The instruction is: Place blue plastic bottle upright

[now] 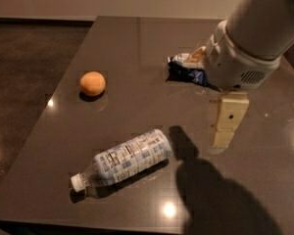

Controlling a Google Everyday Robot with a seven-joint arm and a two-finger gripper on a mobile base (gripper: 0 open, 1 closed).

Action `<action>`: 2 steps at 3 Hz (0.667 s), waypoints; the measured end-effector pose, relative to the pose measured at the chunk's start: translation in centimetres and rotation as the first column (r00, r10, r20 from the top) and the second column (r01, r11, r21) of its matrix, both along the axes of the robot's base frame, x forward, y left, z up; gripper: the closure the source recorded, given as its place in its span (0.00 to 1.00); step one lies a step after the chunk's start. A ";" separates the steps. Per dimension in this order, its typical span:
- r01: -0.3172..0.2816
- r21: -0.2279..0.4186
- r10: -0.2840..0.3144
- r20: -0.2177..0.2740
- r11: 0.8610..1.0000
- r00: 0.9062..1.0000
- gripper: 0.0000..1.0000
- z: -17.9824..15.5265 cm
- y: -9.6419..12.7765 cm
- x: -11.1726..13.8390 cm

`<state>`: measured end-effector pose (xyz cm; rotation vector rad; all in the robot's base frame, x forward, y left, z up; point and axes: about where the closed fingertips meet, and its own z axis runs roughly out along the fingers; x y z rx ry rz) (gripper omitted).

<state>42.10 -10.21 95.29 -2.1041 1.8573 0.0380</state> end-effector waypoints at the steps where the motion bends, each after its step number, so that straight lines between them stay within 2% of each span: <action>1: -0.157 -0.020 0.156 -0.028 0.987 0.987 0.00 -2.3 4.6 -2.0; 2: -0.259 -0.047 0.257 -0.051 0.965 0.965 0.00 -4.3 8.1 -3.5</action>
Offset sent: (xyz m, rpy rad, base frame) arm -0.0523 0.1280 -0.0847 -0.1068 0.1018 0.3978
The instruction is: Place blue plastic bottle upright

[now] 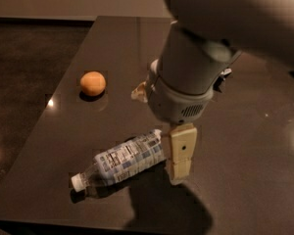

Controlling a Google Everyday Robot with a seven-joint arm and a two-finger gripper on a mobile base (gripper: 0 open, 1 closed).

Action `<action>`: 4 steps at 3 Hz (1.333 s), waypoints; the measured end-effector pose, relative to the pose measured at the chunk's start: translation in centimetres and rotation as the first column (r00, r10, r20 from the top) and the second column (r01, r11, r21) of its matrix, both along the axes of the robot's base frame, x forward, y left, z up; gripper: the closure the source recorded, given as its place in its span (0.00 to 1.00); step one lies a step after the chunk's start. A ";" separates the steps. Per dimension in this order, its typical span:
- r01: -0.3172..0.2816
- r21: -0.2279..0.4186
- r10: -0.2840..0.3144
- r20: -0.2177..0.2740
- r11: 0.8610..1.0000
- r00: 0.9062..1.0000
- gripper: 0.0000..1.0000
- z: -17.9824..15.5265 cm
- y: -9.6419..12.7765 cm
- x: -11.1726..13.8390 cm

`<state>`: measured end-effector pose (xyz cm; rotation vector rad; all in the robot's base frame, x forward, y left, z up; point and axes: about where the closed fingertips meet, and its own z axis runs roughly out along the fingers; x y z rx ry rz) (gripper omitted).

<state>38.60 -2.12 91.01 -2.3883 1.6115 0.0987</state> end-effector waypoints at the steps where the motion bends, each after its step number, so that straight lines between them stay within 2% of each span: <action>1: -0.067 -0.028 0.067 -0.009 0.997 0.998 0.00 -1.6 2.7 -1.0; 3: -0.142 -0.078 0.140 -0.030 0.987 0.990 0.00 -4.8 7.7 -2.7; 4: -0.157 -0.092 0.152 -0.055 0.983 0.987 0.28 -6.1 8.6 -3.0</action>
Offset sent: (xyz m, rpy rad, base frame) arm -0.0277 0.0902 -0.0632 -0.0959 0.0459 0.1681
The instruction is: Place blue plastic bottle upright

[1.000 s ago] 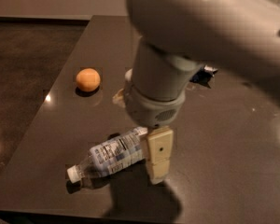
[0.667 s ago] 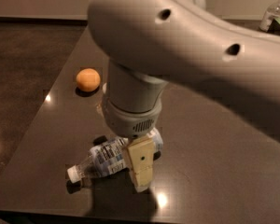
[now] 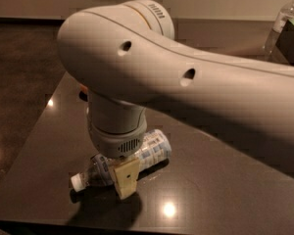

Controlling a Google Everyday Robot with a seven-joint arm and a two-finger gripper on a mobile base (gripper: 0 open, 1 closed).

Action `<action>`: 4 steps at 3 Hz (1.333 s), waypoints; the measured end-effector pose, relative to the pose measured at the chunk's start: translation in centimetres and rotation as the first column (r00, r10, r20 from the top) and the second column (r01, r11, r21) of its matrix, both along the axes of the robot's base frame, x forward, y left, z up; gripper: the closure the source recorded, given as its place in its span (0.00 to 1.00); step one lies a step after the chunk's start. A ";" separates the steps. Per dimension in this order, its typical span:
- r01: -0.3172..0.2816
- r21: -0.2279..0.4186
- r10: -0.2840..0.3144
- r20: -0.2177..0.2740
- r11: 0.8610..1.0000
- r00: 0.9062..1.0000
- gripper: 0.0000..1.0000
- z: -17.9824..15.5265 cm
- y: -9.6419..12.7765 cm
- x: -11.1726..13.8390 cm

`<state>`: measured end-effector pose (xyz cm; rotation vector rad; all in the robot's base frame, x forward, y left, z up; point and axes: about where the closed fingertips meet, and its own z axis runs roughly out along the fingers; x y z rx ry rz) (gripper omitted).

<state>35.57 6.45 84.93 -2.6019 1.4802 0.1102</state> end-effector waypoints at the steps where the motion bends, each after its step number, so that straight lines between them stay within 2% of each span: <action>1: -0.002 -0.006 0.002 -0.011 1.000 1.000 0.50 -0.5 0.2 0.0; 2: 0.031 0.024 -0.030 -0.029 0.999 0.999 0.74 0.5 -0.3 0.6; 3: 0.093 0.110 -0.086 -0.061 0.990 0.994 0.97 2.9 -1.7 2.3; 4: 0.156 0.235 -0.132 -0.116 0.959 0.984 1.00 5.8 -3.4 4.0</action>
Offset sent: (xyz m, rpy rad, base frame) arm 0.0189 -0.0105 0.0234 0.0776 0.0551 -0.0848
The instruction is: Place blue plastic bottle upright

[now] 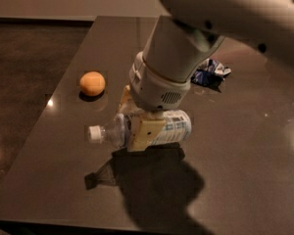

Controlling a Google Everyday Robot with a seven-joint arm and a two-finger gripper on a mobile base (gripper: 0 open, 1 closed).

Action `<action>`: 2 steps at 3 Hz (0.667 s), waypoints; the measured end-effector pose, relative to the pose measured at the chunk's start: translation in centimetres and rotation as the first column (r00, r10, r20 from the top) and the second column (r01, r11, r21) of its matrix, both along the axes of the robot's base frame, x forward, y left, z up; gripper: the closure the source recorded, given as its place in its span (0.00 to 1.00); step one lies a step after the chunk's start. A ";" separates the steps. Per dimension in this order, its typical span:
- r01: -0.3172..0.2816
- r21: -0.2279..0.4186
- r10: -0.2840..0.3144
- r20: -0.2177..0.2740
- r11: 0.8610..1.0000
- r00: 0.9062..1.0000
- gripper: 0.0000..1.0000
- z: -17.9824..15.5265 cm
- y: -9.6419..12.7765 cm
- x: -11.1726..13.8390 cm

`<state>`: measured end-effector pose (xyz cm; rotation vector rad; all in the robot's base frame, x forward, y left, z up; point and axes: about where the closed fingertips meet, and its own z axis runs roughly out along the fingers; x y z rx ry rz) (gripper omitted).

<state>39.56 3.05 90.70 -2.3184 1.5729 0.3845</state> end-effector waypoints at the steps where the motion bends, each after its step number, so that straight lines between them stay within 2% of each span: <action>1: 0.070 0.193 -0.061 -0.055 0.979 0.997 1.00 3.4 -1.8 1.7; 2: 0.192 0.426 -0.142 -0.148 0.884 0.979 1.00 6.7 -3.6 3.3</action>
Offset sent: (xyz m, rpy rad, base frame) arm 0.0530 -0.0606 0.0993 0.6819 0.1695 -0.2782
